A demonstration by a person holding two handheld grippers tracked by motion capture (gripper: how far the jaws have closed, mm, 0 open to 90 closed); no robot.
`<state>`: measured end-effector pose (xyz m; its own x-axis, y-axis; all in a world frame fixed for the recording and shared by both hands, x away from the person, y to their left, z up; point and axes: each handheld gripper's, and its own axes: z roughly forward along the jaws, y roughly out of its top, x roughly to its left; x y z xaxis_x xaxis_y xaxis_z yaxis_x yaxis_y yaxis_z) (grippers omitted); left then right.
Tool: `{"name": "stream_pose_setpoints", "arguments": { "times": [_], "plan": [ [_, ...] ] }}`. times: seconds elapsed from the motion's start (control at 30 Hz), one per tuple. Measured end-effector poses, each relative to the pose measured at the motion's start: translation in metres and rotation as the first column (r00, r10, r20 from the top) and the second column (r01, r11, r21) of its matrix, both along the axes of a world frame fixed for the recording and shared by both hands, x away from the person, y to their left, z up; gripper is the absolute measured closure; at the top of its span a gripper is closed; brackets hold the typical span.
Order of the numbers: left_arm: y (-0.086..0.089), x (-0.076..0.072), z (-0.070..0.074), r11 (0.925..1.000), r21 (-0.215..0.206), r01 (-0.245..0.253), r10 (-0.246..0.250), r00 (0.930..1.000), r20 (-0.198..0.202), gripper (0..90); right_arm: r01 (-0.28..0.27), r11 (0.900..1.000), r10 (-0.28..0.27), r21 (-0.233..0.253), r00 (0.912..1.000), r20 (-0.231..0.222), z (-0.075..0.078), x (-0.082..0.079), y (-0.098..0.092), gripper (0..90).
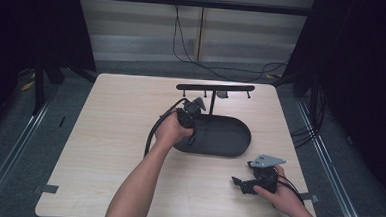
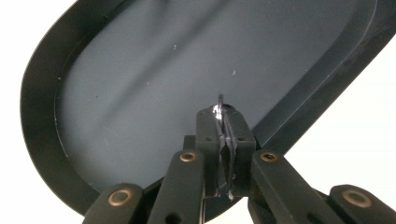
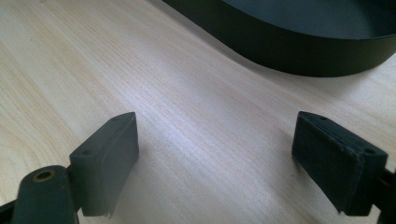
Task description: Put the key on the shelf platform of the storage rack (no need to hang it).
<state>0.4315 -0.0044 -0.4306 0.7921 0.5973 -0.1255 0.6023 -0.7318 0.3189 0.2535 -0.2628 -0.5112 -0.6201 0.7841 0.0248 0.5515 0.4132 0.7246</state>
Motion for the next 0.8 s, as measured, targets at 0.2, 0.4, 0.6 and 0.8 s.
{"name": "stream_pose_setpoints", "arguments": {
  "times": [0.2,0.4,0.6,0.8],
  "plan": [
    [-0.0007,0.0011,-0.0018,1.0,0.002,0.004,-0.004,1.0,-0.001,85.6,-0.001,1.0,0.001,-0.002,1.0,0.0,0.0001,-0.0001,-0.0001,14.2],
    [-0.0004,0.001,-0.0019,1.0,0.002,0.003,-0.003,1.0,-0.001,85.1,-0.001,1.0,0.001,-0.001,1.0,0.0,0.0001,-0.0001,-0.0001,14.2],
    [0.0015,-0.0008,-0.0007,1.0,-0.008,0.002,-0.002,1.0,0.004,82.7,-0.001,1.0,0.001,0.001,1.0,-0.003,0.0001,-0.0002,0.0,14.2],
    [0.0023,-0.0037,0.0006,0.9995,-0.031,-0.002,0.002,1.0,0.005,80.3,-0.001,1.0,0.001,0.001,1.0,-0.003,0.0001,-0.0002,0.0,14.2]
  ]
}}
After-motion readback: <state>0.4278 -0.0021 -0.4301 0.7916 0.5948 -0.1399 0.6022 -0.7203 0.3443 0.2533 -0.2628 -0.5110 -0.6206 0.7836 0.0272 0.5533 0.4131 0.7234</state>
